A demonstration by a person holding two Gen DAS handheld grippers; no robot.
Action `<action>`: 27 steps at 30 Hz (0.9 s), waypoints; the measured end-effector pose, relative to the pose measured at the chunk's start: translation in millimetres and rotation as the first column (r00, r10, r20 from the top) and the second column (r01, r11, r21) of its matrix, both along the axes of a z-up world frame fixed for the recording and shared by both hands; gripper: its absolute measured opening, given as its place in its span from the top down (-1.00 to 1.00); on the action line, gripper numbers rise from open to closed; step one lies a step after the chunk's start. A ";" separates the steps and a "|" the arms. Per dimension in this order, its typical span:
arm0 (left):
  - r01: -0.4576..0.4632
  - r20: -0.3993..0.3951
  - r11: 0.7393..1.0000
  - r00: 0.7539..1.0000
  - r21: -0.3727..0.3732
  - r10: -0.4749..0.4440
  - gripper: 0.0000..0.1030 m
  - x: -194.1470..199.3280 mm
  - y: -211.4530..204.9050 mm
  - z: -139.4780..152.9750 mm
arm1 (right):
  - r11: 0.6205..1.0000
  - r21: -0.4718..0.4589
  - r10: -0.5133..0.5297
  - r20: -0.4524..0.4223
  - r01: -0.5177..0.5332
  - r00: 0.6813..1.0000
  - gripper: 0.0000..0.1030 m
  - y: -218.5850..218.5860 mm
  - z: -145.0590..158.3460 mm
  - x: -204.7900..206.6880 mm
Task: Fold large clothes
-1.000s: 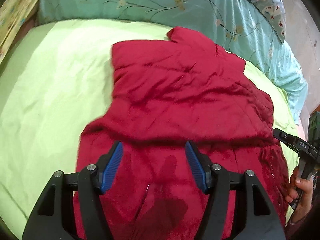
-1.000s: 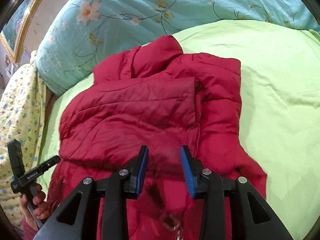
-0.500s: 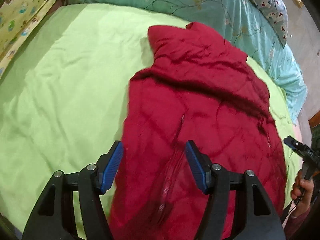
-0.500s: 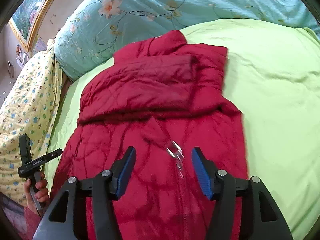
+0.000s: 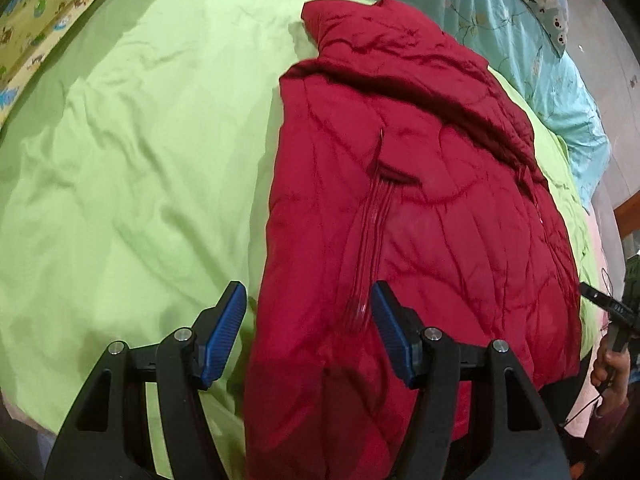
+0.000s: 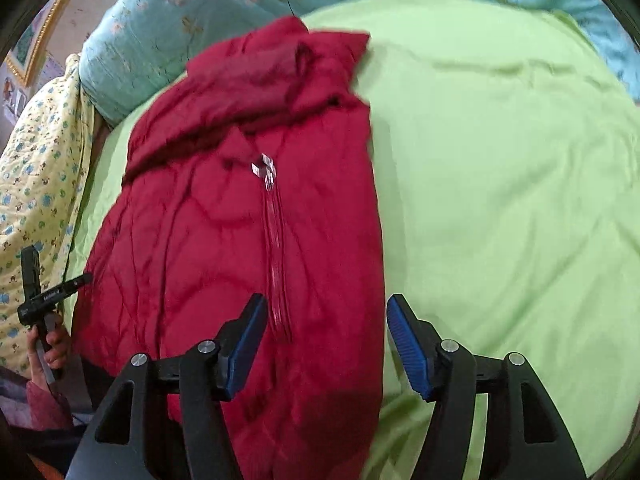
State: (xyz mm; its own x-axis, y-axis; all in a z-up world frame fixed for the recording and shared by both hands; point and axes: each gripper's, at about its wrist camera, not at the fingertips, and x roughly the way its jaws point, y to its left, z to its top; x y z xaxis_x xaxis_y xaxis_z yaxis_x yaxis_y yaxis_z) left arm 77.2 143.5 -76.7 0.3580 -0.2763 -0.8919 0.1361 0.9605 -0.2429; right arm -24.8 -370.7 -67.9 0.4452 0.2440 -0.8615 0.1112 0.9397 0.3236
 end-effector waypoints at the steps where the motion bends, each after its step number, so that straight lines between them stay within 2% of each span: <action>1: 0.005 -0.006 1.000 1.000 -0.001 -0.005 -0.23 -2.5 0.3 -0.9 | 1.000 0.008 0.003 -0.008 -0.003 1.000 -0.24 -0.2 -2.8 -3.4; 12: 0.079 -0.038 0.996 0.996 -0.029 -0.080 -0.23 -32.4 2.8 -4.5 | 0.990 0.090 0.121 -0.099 -0.112 0.988 -0.26 14.1 -26.0 -37.5; 18: 0.129 -0.061 0.992 0.990 -0.008 -0.129 -0.23 -42.5 -5.7 -9.9 | 0.980 0.122 0.172 -0.129 -0.157 0.977 -0.25 16.8 -33.5 -54.3; 25: 0.191 -0.046 0.981 0.980 -0.025 -0.192 -0.22 -54.7 -15.1 -10.0 | 0.972 0.177 0.175 -0.109 -0.154 0.979 -0.14 16.0 -38.4 -58.0; 26: 0.202 -0.034 0.979 0.979 -0.029 -0.203 -0.11 -57.2 -16.4 -9.3 | 0.972 0.180 0.174 -0.107 -0.153 0.979 -0.06 15.3 -39.1 -58.3; 27: 0.208 -0.026 0.978 0.978 -0.027 -0.209 0.21 -58.5 -17.0 -8.7 | 0.971 0.183 0.172 -0.104 -0.151 0.980 0.03 14.8 -39.7 -59.0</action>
